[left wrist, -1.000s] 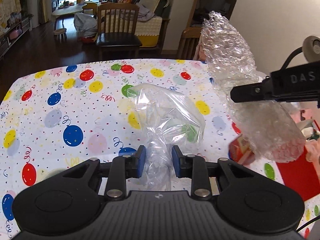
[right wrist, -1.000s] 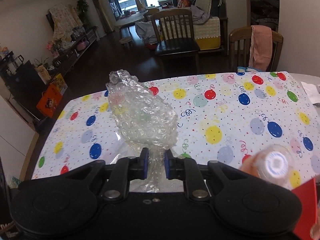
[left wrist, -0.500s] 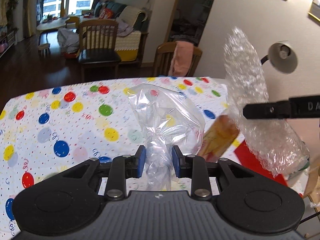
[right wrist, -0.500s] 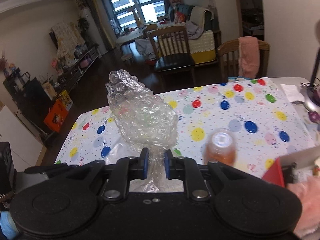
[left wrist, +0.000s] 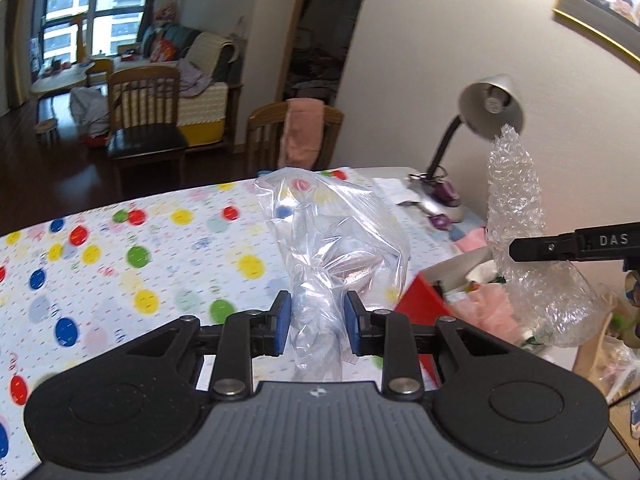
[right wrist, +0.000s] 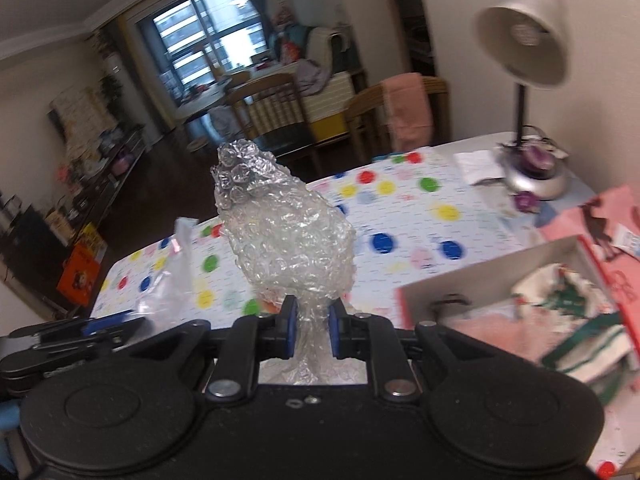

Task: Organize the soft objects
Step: 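Lift and carry the bubble wrap and plastic bag with both grippers over the box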

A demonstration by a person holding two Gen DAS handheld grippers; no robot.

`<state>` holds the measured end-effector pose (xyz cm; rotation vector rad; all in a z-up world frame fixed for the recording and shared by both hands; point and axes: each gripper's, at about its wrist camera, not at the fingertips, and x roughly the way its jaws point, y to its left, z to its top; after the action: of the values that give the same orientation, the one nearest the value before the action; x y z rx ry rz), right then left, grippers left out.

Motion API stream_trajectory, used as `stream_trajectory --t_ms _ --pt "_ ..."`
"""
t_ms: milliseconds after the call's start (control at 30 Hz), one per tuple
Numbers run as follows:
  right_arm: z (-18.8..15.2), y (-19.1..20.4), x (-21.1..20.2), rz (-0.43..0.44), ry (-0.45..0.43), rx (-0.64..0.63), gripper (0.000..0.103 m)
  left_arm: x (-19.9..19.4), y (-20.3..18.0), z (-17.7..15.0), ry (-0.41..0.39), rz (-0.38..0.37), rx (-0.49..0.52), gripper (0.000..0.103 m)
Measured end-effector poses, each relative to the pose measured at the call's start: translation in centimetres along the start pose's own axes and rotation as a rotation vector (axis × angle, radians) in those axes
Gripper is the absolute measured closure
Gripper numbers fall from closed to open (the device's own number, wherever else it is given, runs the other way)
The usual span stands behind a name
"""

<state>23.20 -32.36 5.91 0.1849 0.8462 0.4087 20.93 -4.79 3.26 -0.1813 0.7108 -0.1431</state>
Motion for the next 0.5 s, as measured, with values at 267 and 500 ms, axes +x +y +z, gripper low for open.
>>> stream_trajectory --t_ms 267,500 --pt "0.4 -7.9 -2.5 -0.064 -0.038 0.072 0.088 1.9 -6.8 1.4 -0.004 -0.052 0.066 0.075" --pt "-0.3 -13.5 -3.1 -0.087 -0.034 0.132 0.088 5.0 -12.8 1.9 0.037 -0.096 0.107 0.075"
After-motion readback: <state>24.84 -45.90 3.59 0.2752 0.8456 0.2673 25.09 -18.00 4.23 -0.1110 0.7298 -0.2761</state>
